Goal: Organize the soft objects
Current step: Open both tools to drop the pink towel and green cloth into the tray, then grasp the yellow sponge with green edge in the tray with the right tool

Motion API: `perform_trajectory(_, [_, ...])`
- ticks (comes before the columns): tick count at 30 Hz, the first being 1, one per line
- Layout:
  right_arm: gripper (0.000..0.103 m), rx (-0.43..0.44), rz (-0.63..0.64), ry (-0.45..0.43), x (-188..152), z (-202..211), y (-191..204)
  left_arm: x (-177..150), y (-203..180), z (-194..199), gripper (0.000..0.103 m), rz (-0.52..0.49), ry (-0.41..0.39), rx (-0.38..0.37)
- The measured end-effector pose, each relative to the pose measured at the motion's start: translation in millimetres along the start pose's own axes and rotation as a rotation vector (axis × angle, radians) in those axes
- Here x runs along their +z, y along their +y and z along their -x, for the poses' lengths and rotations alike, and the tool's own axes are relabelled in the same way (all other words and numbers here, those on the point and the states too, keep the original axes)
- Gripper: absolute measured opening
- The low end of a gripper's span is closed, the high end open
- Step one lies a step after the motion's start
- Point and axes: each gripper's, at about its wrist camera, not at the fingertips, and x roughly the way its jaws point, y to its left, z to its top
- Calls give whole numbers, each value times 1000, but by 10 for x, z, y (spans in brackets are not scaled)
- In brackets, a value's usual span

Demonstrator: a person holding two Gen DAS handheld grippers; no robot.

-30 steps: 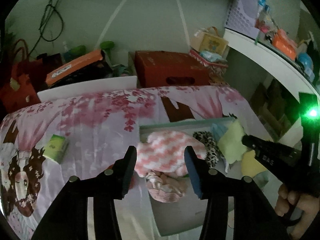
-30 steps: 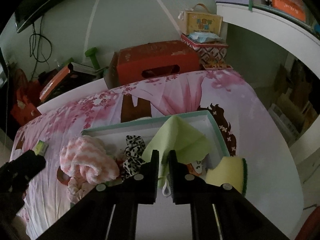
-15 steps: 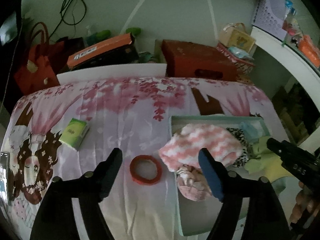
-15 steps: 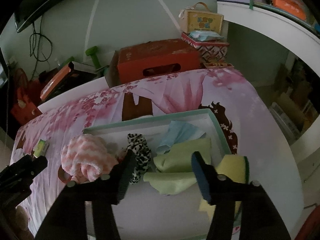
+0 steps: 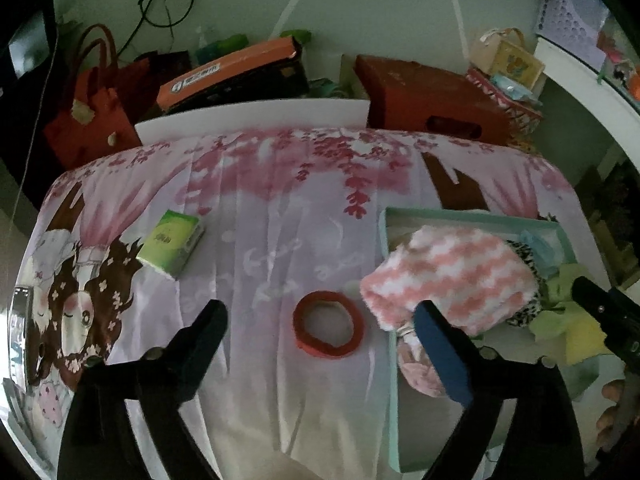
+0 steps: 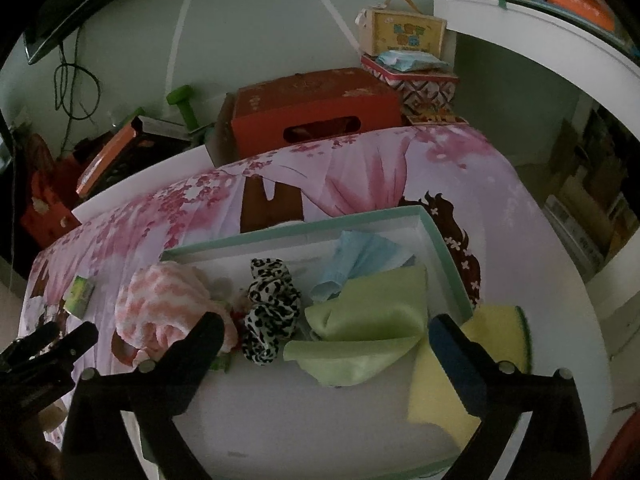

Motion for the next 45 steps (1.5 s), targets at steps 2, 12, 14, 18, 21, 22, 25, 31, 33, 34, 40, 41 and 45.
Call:
perform_trajectory(2, [103,-3,-6,3,0,-12,-13,-7,35,-33,96,10,15,13])
perform_trajectory(12, [103,4,4,12,-11,-46,22,-9,179,-72,96,68,37,24])
perform_trajectory(14, [103,7,11,11,-13,-46,38,-8,198,-72,97,75,37,22])
perform_trajectory(18, [103,10,24,15,-25,-53,83,-2,240,-54,96,89,31,23])
perform_trajectory(21, [103,12,34,15,-29,-55,111,-3,292,-48,96,106,34,27])
perform_trajectory(22, [103,12,35,11,-28,-47,114,-4,315,-46,96,114,32,29])
perform_trajectory(25, [103,10,20,-18,-9,19,59,-4,391,-47,96,144,35,25])
perform_trajectory(31, [103,-75,-125,-30,-8,96,-463,-6,495,-67,96,177,44,31])
perform_trajectory(33, [103,-119,-190,-7,-61,75,-706,-8,503,-75,96,181,49,31])
perform_trajectory(34, [103,-136,-209,1,-91,70,-795,-7,503,-74,97,182,50,29])
perform_trajectory(40, [103,-146,-327,91,-369,-37,-1291,-9,504,-71,96,186,52,24])
perform_trajectory(41, [103,-127,-355,101,-416,-59,-1365,-12,496,-75,96,186,56,21])
perform_trajectory(45, [103,-53,-406,112,-487,-120,-1491,-28,454,-78,96,176,62,10])
